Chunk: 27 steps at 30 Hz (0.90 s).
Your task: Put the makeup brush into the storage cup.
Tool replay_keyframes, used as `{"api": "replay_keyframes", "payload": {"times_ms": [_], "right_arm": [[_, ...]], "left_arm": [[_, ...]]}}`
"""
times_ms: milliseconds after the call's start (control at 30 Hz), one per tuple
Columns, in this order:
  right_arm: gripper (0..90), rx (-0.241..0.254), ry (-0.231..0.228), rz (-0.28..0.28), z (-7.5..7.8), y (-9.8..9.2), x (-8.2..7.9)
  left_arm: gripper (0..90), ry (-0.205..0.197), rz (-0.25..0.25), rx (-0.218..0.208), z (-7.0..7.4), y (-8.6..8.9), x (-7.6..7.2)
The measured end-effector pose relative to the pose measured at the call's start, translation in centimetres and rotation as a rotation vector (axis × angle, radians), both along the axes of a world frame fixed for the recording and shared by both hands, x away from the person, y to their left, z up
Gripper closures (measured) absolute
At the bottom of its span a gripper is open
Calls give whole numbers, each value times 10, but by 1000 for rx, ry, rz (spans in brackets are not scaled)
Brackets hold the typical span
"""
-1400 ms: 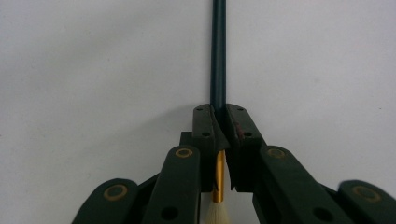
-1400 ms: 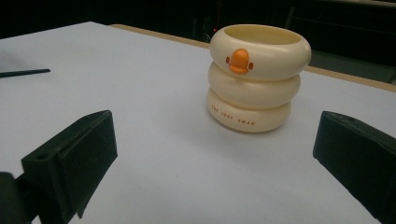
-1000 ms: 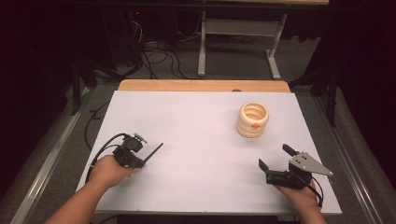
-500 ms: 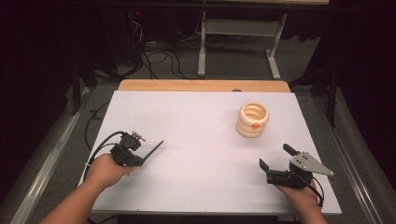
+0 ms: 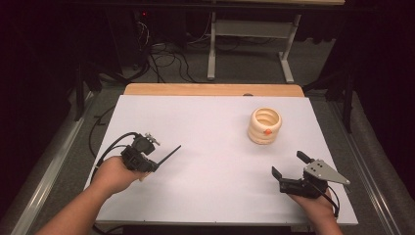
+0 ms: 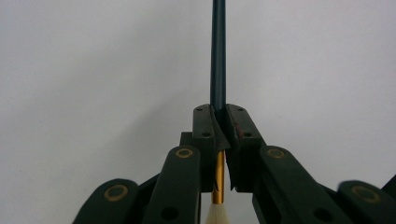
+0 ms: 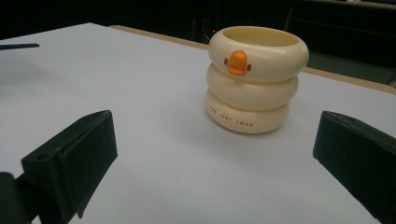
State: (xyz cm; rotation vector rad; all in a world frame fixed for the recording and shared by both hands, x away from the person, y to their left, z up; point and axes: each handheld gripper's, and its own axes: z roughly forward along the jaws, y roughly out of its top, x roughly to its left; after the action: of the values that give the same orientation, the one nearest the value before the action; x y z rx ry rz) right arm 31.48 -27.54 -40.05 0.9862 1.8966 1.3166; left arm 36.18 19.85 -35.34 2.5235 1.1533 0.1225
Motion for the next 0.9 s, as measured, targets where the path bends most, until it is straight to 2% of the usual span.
{"api": "replay_keyframes", "payload": {"times_ms": [233, 533, 900], "right_arm": [[8, 3, 1, -3, 0, 0, 0], [8, 4, 6, -7, -1, 0, 0], [8, 4, 8, -7, -1, 0, 1]], "left_arm": [[833, -6, -25, 2, 6, -9, -2], [833, -17, -98, 40, 14, -31, -2], [833, -23, -163, 43, 22, -54, -3]]}}
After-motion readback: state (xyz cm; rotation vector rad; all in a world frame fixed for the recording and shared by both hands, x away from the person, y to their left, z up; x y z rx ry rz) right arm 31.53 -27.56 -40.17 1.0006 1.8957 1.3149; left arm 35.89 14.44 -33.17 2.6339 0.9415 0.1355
